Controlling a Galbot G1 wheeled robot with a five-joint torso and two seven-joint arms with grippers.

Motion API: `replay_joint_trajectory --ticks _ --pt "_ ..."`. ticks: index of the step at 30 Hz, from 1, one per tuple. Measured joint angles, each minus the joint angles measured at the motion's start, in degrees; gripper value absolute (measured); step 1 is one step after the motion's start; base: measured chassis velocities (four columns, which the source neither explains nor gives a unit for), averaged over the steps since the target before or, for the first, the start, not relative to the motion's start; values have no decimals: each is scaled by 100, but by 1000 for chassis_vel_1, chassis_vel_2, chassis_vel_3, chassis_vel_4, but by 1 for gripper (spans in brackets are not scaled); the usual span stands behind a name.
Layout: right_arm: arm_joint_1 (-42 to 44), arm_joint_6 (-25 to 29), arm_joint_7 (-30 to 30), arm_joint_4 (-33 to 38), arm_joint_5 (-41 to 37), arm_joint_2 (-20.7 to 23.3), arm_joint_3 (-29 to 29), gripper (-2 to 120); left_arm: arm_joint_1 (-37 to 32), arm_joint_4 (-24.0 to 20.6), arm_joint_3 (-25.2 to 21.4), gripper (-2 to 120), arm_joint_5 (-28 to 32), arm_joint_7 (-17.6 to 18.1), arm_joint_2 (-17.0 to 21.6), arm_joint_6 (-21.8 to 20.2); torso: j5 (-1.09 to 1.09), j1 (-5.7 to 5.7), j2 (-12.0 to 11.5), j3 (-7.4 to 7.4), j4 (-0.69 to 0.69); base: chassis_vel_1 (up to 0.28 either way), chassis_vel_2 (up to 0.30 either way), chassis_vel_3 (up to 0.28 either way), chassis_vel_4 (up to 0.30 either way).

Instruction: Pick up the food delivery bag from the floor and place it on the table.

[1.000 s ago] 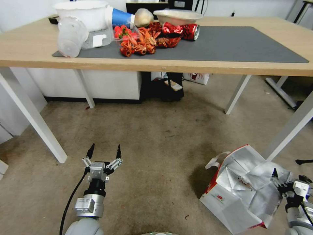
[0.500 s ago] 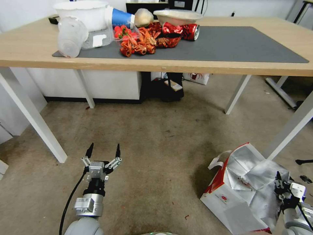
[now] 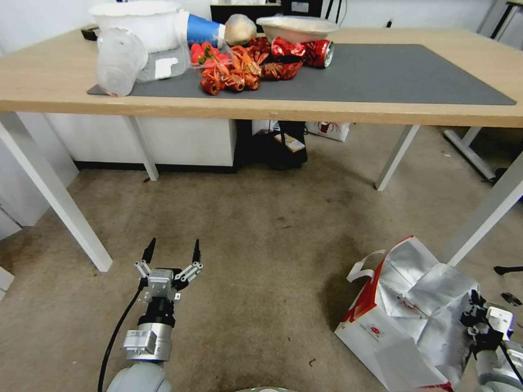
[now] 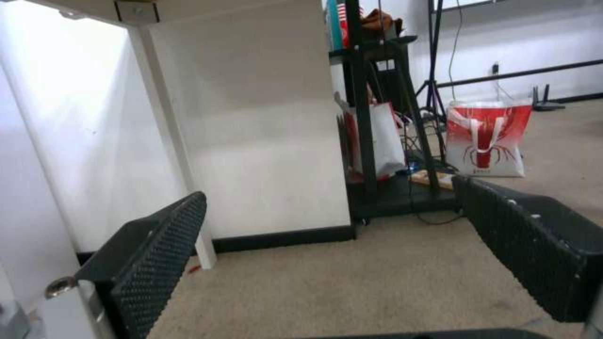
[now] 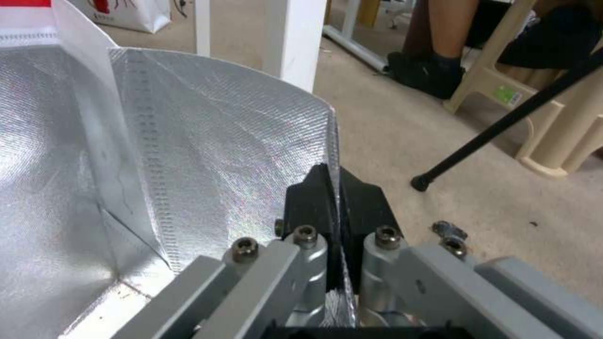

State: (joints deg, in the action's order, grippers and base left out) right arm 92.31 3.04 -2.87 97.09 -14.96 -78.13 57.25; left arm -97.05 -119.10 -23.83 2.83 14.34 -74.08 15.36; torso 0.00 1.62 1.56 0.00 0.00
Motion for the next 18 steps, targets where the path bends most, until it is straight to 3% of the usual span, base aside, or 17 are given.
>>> replay_joint_trajectory --ticks 18 --pt "601 -246 -16 1937 -502 48 -439 0 35 5 -90 98 49 26 -44 10 -1 0 0 0 1 0 0 0 0"
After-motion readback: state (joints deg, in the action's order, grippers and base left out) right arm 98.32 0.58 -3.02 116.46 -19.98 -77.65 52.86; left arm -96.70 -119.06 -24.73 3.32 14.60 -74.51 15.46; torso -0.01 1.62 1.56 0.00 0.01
